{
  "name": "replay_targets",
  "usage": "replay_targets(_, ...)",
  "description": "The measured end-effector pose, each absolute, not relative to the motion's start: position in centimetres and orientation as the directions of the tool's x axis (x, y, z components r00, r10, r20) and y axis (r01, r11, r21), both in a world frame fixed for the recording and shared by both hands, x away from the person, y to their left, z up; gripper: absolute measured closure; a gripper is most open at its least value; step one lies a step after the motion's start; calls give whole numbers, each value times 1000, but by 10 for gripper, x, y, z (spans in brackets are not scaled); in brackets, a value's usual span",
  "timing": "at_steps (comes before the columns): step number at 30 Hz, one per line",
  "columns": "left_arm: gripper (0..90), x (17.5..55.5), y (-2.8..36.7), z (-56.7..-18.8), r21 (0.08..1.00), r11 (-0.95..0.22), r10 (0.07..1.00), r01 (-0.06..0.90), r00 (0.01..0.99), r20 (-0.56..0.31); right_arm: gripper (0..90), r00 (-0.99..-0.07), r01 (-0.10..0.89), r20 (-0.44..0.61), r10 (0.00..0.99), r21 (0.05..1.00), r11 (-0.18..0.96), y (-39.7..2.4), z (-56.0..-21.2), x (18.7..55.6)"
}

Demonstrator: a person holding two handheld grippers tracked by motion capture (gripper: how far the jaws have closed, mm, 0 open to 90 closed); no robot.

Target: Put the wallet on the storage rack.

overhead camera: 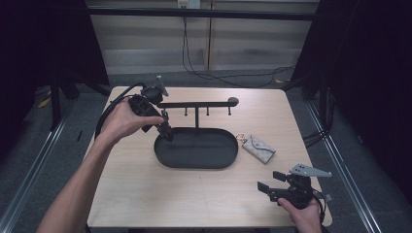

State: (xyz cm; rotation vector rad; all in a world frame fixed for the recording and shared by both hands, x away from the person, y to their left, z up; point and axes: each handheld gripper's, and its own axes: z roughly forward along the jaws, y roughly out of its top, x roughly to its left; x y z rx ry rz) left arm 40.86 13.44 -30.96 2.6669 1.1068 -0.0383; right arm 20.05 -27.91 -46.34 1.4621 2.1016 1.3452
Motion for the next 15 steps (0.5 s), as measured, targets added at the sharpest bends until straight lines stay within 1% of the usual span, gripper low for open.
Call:
replay_targets(3, 233, 402, 140, -312, 248, -676, 683, 694, 716, -142, 172, -466, 611, 284, 838, 788, 73, -279, -464, 201)
replay_targets(5, 184, 397, 143, -313, 267, -684, 662, 679, 732, -162, 172, -469, 608, 278, 838, 790, 78, -279, -464, 200)
replay_targets(6, 174, 395, 145, -313, 278, -686, 652, 672, 738, -173, 172, -468, 607, 281, 838, 791, 74, -279, -463, 200)
replay_targets(9, 189, 388, 147, -315, 302, -688, 646, 660, 746, -160, 172, -466, 607, 278, 840, 791, 75, -279, -464, 200)
replay_targets(15, 184, 376, 155, -329, 341, -681, 631, 648, 756, -175, 171, -462, 609, 280, 841, 790, 72, -280, -464, 200)
